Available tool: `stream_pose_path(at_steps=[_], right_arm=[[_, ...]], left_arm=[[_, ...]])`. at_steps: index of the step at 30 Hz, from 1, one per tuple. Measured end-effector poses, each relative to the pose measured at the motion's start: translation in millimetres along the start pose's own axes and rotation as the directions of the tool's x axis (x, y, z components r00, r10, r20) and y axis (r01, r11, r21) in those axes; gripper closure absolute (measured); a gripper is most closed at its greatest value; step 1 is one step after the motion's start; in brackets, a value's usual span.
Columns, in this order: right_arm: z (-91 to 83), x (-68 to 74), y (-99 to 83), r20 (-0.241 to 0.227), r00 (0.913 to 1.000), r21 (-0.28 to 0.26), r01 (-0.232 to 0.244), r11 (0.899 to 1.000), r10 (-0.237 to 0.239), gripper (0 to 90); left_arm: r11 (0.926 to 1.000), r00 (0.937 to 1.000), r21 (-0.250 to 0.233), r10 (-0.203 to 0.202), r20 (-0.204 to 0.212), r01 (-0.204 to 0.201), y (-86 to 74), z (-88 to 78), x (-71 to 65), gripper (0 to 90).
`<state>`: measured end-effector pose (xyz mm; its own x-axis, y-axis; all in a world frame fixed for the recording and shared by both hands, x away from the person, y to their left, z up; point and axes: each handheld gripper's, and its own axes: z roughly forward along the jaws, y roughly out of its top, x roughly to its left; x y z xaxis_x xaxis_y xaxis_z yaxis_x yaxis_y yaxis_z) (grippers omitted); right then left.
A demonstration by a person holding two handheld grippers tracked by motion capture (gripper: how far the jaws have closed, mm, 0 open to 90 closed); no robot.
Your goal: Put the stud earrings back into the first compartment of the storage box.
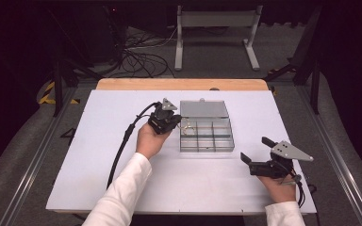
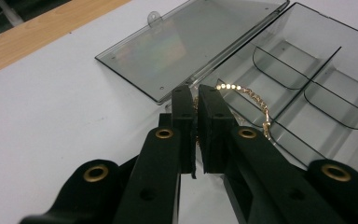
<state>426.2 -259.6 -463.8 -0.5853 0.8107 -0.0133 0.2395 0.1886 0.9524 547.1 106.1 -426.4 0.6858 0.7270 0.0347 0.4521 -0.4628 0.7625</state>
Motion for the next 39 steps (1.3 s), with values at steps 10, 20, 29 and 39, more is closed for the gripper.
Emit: stream_pose_path(at_steps=[10, 20, 29, 39], right_arm=[[-0.6, -0.7, 0.0, 0.004, 1.0000, -0.002, -0.002, 1.000, 0.002, 0.3], [-1.2, -1.8, -0.2, 0.009, 1.0000, -0.002, 0.000, 1.000, 0.000, 0.3], [-1.2, -2.2, -0.5, 0.010, 1.0000, -0.001, -0.002, 1.000, 0.002, 0.3], [-0.5, -2.1, -0.9, 0.009, 1.0000, 0.002, -0.002, 1.000, 0.002, 0.3]], left_arm=[[0.9999, 0.9998, 0.007, 0.007, 0.018, -0.007, 5.4, 13.9, -6.6, 86.2], [0.9998, 0.9997, 0.015, 0.011, 0.022, -0.012, 2.8, 26.1, -10.5, 86.0], [0.9995, 0.9999, 0.029, 0.015, 0.007, -0.015, -0.1, 33.2, -10.4, 85.6], [0.9993, 0.9995, -0.017, -0.032, -0.003, 0.032, 2.3, 25.8, -5.3, 57.5]])
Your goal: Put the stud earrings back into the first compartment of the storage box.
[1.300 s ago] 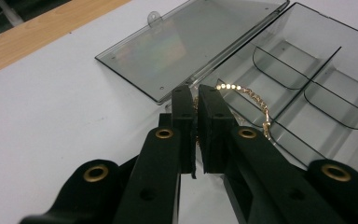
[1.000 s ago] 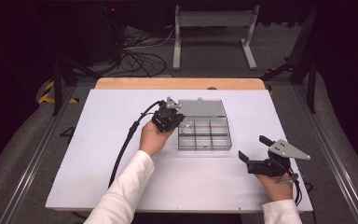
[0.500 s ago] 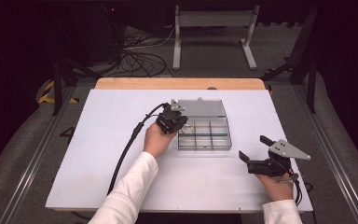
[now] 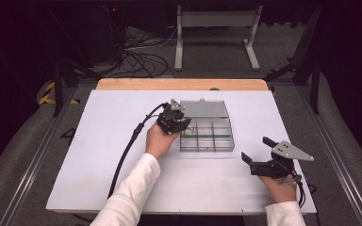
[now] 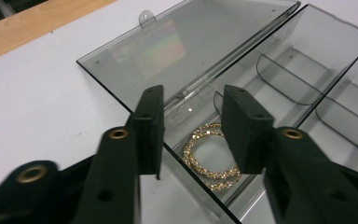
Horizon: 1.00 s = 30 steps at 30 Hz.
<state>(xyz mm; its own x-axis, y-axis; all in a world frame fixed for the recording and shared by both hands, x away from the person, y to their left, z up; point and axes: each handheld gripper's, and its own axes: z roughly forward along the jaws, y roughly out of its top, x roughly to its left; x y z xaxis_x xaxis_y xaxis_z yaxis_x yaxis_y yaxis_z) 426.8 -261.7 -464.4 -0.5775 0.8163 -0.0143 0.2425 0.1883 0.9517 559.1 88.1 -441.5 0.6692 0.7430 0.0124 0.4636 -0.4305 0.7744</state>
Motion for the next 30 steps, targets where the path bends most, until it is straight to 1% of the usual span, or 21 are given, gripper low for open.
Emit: stream_pose_path(at_steps=[1, 2, 4, 6, 9, 10, 13, 14, 18, 20, 21, 23, 26, 30], right_arm=[[0.0, -0.2, -0.1, -0.001, 1.0000, 0.000, 0.001, 1.000, -0.001, 0.2], [0.0, -0.3, -0.1, -0.001, 1.0000, 0.000, 0.000, 1.000, 0.000, 0.3], [0.2, 0.0, -0.1, -0.001, 1.0000, 0.000, -0.002, 1.000, 0.002, 0.3], [0.3, 0.2, -0.1, -0.002, 1.0000, -0.002, -0.002, 1.000, 0.002, 0.2], [0.3, 0.4, -0.1, -0.004, 1.0000, -0.002, -0.001, 1.000, 0.001, 0.2], [0.3, 0.6, -0.2, -0.006, 1.0000, -0.001, -0.003, 1.000, 0.003, 0.2], [0.9, 0.7, -0.3, -0.009, 0.9999, 0.000, -0.004, 1.000, 0.004, 0.2], [1.1, 0.8, -0.4, -0.012, 0.9999, 0.001, 0.000, 1.000, 0.000, 0.1], [1.0, 1.6, -0.3, -0.011, 0.9999, -0.007, 0.000, 1.000, 0.000, 0.1], [0.6, 2.0, -0.2, -0.011, 0.9999, -0.010, 0.003, 1.000, -0.003, 0.1], [0.6, 2.3, -0.1, -0.014, 0.9999, -0.015, 0.006, 1.000, -0.006, 0.1], [0.6, 3.3, 0.2, -0.021, 0.9997, -0.020, 0.012, 1.000, -0.012, 0.0], [1.3, 4.7, 0.5, -0.032, 0.9994, -0.024, 0.012, 1.000, -0.013, 0.0], [1.2, 5.8, 0.7, -0.044, 0.9989, -0.035, 0.016, 0.999, -0.018, 0.0]], left_arm=[[1.0000, 1.0000, -0.007, 0.003, 0.000, -0.003, 0.1, -1.1, 0.2, 54.3], [0.9998, 0.9998, -0.007, 0.017, -0.009, -0.017, 0.4, -2.5, 0.9, 50.8], [0.9998, 0.9997, -0.003, 0.020, -0.012, -0.020, -0.5, -4.2, 1.2, 45.2], [0.9998, 0.9997, 0.000, 0.020, -0.011, -0.020, -2.1, -5.5, 2.6, 37.0], [0.9992, 0.9989, -0.010, 0.039, -0.027, -0.040, -5.1, -9.7, 4.5, 30.3], [0.9992, 0.9990, -0.011, 0.037, -0.023, -0.038, -5.8, -11.7, 5.2, 28.0], [0.9984, 0.9983, -0.018, 0.054, -0.025, -0.054, -6.8, -19.2, 6.6, 20.6], [0.9983, 0.9983, -0.021, 0.055, -0.019, -0.055, -7.0, -21.4, 6.6, 17.9], [0.9948, 0.9974, -0.072, 0.071, -0.016, -0.072, -9.4, -35.5, 7.7, 14.5], [0.9919, 0.9964, -0.097, 0.080, -0.029, -0.082, -11.0, -42.9, 8.6, 12.9], [0.9900, 0.9957, -0.108, 0.088, -0.029, -0.091, -11.9, -46.7, 9.2, 12.3], [0.9870, 0.9951, -0.129, 0.093, -0.035, -0.096, -13.8, -54.2, 10.0, 11.0], [0.9822, 0.9961, -0.166, 0.083, -0.028, -0.087, -17.3, -65.1, 11.7, 10.8], [0.9758, 0.9962, -0.201, 0.080, -0.034, -0.085, -23.2, -77.7, 14.2, 10.7]])
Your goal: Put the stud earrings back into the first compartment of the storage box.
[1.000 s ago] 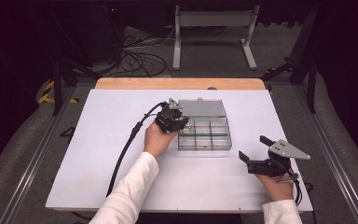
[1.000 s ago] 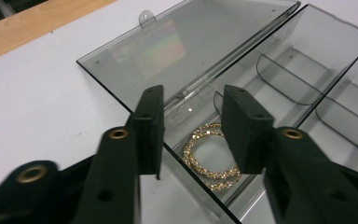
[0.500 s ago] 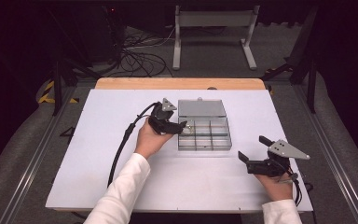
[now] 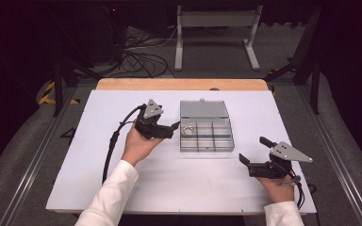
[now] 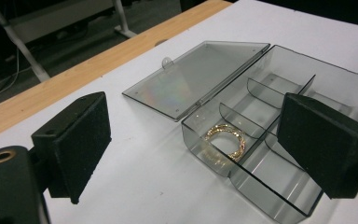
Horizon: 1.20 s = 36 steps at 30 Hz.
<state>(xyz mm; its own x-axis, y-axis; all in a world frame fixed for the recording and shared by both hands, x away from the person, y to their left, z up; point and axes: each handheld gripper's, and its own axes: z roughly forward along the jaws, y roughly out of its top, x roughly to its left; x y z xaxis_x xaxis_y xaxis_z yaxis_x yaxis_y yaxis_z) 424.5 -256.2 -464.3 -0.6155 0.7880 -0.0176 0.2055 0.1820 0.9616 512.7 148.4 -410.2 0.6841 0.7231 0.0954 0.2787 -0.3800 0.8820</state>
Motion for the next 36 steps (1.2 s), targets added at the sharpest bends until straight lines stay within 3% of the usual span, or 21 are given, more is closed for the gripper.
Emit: stream_pose_path(at_steps=[13, 20, 25, 31, 36], right_arm=[[0.2, 0.2, -0.4, -0.001, 1.0000, -0.003, 0.002, 1.000, -0.002, 0.0], [-0.6, -0.3, -0.2, -0.016, 0.9999, -0.025, -0.005, 1.000, 0.005, 0.0], [-0.5, 0.4, -0.4, -0.016, 0.9998, -0.030, -0.008, 1.000, 0.007, 0.0], [-1.3, -0.4, -0.6, -0.011, 0.9998, -0.038, -0.014, 0.999, 0.014, 0.0], [-1.9, -0.9, -0.8, -0.006, 0.9999, -0.045, -0.014, 0.999, 0.014, 0.0]], left_arm=[[0.9980, 0.9997, -0.060, -0.019, -0.014, 0.018, -20.0, -38.4, 8.3, 10.6], [0.9931, 0.9989, -0.112, -0.037, -0.027, 0.034, -36.8, -60.5, 18.3, 10.6], [0.9870, 0.9975, -0.153, -0.055, -0.044, 0.047, -49.8, -75.8, 23.8, 10.6], [0.9737, 0.9952, -0.218, -0.081, -0.056, 0.067, -68.0, -93.7, 29.9, 10.3], [0.9682, 0.9927, -0.240, -0.093, -0.077, 0.072, -81.0, -106.6, 35.1, 10.4]])
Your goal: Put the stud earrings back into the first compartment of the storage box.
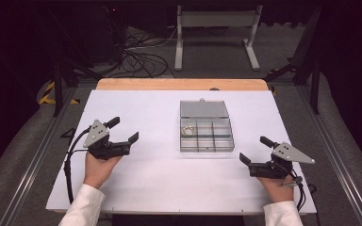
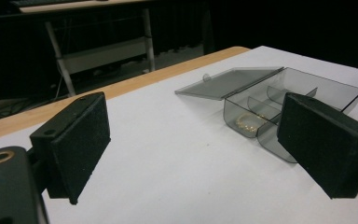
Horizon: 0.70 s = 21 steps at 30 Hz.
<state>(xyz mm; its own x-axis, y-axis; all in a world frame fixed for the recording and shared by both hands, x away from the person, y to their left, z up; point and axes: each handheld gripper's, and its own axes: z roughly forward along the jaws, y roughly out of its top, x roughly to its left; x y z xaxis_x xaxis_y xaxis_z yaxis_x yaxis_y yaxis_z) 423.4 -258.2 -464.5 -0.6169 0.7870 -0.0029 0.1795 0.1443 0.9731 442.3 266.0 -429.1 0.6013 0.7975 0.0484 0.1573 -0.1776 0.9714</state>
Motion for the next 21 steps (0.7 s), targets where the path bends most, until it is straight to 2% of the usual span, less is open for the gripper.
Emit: stream_pose_path(at_steps=[6, 10, 15, 18, 21], right_arm=[[-0.2, 0.7, 0.2, -0.003, 1.0000, -0.005, 0.007, 1.000, -0.007, 0.0], [-1.8, 0.8, 1.0, -0.004, 0.9999, -0.021, 0.014, 1.000, -0.014, 0.0], [-2.6, 0.1, 0.9, -0.001, 1.0000, -0.027, 0.007, 1.000, -0.007, 0.0], [-1.9, 0.4, 0.7, -0.001, 0.9999, -0.022, 0.010, 1.000, -0.010, 0.0], [-2.1, 0.9, 0.8, 0.000, 1.0000, -0.023, 0.009, 1.000, -0.009, 0.0]], left_arm=[[0.9995, 0.9996, -0.030, -0.014, -0.024, 0.013, -10.4, -15.8, 2.6, 10.5], [0.9997, 0.9991, -0.023, -0.008, -0.042, 0.007, -19.1, -24.3, 3.5, 10.2], [0.9989, 0.9983, -0.032, -0.035, -0.048, 0.033, -28.8, -34.8, 8.5, 10.1], [0.9998, 0.9981, -0.011, -0.019, -0.059, 0.018, -33.9, -38.5, 11.4, 10.1], [0.9995, 0.9982, -0.009, -0.031, -0.052, 0.030, -39.5, -39.6, 12.3, 10.0]])
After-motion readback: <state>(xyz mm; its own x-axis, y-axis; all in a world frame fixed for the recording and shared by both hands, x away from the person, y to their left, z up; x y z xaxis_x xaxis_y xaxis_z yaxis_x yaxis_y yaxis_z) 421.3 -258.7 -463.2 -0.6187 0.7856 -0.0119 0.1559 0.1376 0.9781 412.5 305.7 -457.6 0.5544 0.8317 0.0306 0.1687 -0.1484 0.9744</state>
